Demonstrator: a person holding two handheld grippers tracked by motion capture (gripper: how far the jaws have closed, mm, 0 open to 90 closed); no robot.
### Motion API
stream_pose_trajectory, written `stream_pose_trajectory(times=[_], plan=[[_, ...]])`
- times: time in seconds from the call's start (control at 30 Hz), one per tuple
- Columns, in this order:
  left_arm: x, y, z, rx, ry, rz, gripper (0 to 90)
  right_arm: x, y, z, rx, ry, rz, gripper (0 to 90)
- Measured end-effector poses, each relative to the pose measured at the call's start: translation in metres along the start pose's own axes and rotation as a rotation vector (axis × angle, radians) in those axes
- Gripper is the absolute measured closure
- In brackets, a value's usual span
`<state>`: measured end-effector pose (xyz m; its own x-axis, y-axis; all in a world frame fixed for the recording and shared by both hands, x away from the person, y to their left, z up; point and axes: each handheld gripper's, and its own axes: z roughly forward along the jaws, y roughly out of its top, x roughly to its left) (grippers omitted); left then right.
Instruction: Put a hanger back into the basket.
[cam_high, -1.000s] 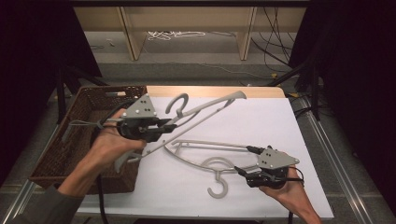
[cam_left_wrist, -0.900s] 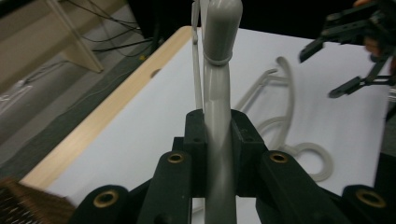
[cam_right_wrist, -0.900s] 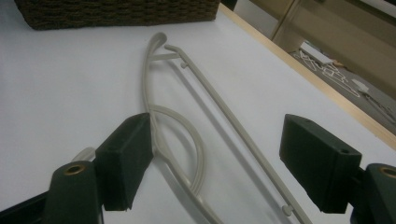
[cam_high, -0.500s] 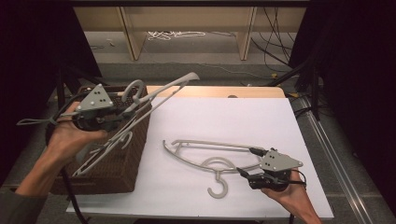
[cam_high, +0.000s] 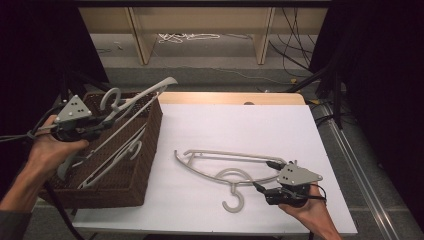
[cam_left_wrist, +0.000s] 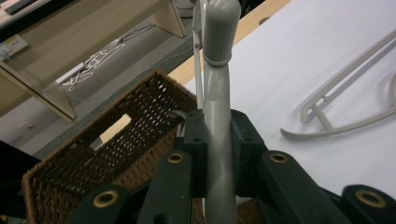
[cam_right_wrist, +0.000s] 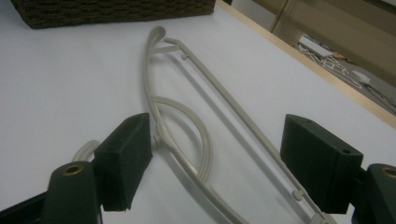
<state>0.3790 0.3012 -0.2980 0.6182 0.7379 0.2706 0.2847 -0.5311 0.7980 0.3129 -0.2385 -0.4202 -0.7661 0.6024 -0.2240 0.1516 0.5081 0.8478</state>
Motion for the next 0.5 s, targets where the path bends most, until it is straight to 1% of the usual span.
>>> stream_pose_trajectory(times=[0.07, 0.1, 0.17, 0.2, 0.23, 0.27, 0.3, 0.33, 0.37, 0.43, 0.5], plan=[[0.004, -0.01, 0.002, 0.006, 0.011, -0.016, 79.0, -0.001, 0.0, 0.0, 0.007, 0.004, 0.001, 25.9], [0.004, -0.01, 0.002, 0.006, 0.011, -0.016, 79.0, -0.001, 0.0, 0.0, 0.007, 0.004, 0.001, 25.9], [0.007, -0.016, 0.002, 0.006, 0.019, -0.017, 79.0, 0.0, -0.001, 0.0, 0.009, 0.008, 0.0, 25.9], [0.008, -0.018, 0.002, 0.003, 0.021, -0.022, 79.0, 0.0, -0.001, 0.001, 0.003, 0.002, 0.0, 25.9], [0.009, -0.02, 0.003, -0.012, 0.02, -0.044, 79.0, 0.0, -0.001, 0.001, 0.005, 0.003, 0.001, 25.9], [0.013, -0.023, 0.003, 0.0, 0.023, -0.032, 79.0, 0.0, -0.001, 0.001, 0.007, 0.003, 0.001, 25.9], [0.014, -0.025, 0.003, 0.006, 0.026, -0.03, 79.0, 0.0, -0.001, 0.001, 0.007, 0.005, 0.003, 25.9], [0.016, -0.028, 0.004, 0.013, 0.027, -0.031, 79.0, 0.0, -0.002, 0.001, 0.008, 0.004, 0.003, 25.9], [0.019, -0.033, 0.006, 0.017, 0.035, -0.042, 79.0, 0.0, -0.002, 0.001, 0.017, 0.006, -0.003, 25.9], [0.021, -0.036, 0.005, 0.024, 0.037, -0.044, 79.0, 0.0, -0.002, 0.001, 0.015, 0.001, -0.003, 25.9], [0.024, -0.042, 0.005, 0.02, 0.038, -0.052, 79.0, 0.0, -0.003, 0.0, 0.012, -0.004, -0.001, 25.9]])
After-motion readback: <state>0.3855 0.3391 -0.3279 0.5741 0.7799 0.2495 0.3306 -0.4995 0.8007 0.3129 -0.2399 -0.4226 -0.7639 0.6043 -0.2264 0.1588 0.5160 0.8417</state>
